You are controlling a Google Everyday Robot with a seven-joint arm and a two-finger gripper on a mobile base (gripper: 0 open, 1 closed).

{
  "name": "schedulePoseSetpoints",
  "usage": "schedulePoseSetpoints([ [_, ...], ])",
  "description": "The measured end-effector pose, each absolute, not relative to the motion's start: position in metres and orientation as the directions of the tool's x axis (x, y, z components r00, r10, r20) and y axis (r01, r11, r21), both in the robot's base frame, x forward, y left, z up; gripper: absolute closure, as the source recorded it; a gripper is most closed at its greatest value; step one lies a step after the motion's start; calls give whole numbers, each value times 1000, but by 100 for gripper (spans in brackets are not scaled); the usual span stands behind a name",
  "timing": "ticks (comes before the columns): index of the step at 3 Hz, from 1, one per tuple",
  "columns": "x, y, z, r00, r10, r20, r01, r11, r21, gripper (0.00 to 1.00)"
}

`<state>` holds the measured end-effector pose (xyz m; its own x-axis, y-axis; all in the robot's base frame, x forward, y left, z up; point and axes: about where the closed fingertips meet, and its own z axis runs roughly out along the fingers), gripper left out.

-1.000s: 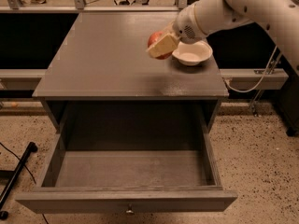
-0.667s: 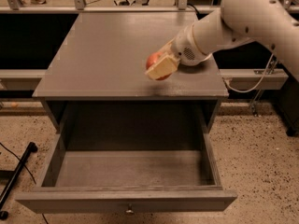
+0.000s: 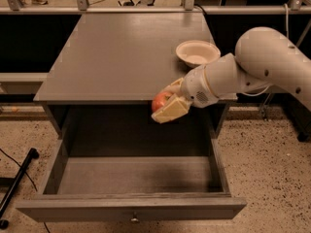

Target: Place apple into top drawer

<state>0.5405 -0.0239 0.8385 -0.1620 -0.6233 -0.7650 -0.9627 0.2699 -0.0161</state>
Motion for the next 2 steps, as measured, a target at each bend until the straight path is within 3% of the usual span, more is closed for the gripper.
schedulePoseSetpoints([
  [1,504,-29,823,-149,-610,-778,-977,210,22,100],
  [2,476,-44,776,-94,-656,-749,-986,165,-21,100],
])
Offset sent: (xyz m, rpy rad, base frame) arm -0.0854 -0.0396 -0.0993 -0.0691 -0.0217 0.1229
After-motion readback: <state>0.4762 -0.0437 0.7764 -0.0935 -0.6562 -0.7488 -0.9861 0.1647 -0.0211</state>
